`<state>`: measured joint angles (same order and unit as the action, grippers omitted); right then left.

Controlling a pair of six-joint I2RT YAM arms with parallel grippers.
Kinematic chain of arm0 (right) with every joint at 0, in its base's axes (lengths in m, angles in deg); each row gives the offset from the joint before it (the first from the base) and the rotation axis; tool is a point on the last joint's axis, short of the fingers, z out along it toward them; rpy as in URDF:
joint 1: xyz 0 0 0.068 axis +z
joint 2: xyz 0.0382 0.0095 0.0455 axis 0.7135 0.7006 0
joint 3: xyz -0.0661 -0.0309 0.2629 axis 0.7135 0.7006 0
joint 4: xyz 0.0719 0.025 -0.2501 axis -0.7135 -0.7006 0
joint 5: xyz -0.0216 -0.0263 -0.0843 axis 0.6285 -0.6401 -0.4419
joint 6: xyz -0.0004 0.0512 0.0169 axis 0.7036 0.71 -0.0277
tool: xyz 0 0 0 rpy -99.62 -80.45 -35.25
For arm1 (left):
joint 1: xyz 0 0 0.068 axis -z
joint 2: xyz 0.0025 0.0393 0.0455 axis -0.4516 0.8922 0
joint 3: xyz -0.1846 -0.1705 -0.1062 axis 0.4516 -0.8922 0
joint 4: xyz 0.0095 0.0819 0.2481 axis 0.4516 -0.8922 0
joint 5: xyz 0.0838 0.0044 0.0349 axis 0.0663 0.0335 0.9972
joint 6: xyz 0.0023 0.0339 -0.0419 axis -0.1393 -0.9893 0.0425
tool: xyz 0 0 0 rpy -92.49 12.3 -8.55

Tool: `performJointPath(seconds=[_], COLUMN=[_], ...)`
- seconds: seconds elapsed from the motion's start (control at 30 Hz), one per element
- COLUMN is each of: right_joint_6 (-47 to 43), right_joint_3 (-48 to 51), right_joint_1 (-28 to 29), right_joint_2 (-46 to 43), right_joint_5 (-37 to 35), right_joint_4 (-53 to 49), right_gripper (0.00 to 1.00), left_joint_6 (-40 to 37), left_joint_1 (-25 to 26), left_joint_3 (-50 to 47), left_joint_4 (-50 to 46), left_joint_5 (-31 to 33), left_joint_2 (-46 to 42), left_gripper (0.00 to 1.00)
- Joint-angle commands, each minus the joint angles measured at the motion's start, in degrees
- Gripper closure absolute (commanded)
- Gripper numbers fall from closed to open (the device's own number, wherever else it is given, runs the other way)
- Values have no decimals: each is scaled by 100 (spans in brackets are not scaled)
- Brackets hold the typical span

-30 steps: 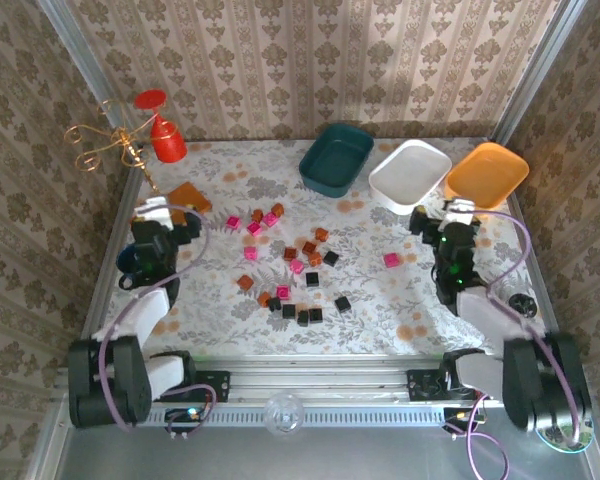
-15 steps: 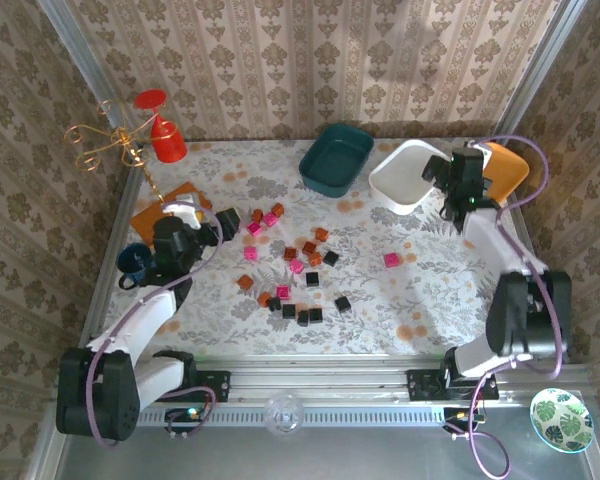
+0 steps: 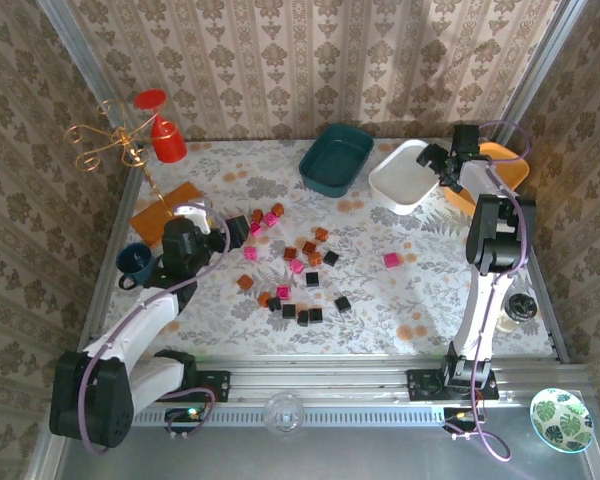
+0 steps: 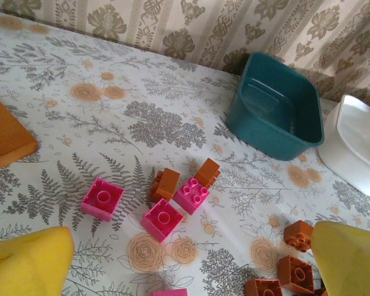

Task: Sort the legos into containers by color
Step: Move the container to the top-center of the table.

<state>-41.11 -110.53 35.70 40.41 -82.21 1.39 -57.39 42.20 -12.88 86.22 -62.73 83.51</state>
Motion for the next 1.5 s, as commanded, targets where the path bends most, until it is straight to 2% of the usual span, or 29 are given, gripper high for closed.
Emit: performJointPath(seconds=[0.0, 0.13, 0.23, 0.33, 0.47, 0.6, 0.83, 1.2, 1.3, 1.47], right_joint_6=[191, 86, -215, -291, -159, -165, -498, -970, -1168, -1586], right_joint_3=[470, 1836, 2194, 1981, 1389, 742, -441, -969, -1234, -1667], right_joint_1=[86, 414, 569, 390, 210, 216, 342, 533, 616, 851], right_joint_2=[-523, -1526, -1927, -1826, -1229, -620, 269, 618, 751, 960], right_joint_5=[1044, 1446, 1291, 744, 137, -135, -509, -629, -530, -513], right_joint_4=[-231, 277, 193, 40, -34, -182, -936, -1434, -1618, -1843], right_gripper=[3, 4, 3, 2, 1, 2, 18, 49, 54, 57], left_joint_6=[-64, -8, -20, -55, -26, -26, -76, -24, -20, 6], left_joint_1=[45, 42, 38, 47, 47, 47, 47, 46, 47, 47], left_joint_3=[-135, -325, -318, -232, -237, -363, -461, -532, -606, -715], left_joint_4=[-109, 35, 67, -5, -101, -195, -320, -601, -655, -779], left_joint_5=[274, 390, 388, 305, 263, 382, 507, 544, 614, 648], left_joint_2=[-210, -233, -107, 25, -28, -282, -468, -828, -1004, -1225], left_gripper=[0, 0, 0, 0, 0, 0, 0, 0, 0, 0])
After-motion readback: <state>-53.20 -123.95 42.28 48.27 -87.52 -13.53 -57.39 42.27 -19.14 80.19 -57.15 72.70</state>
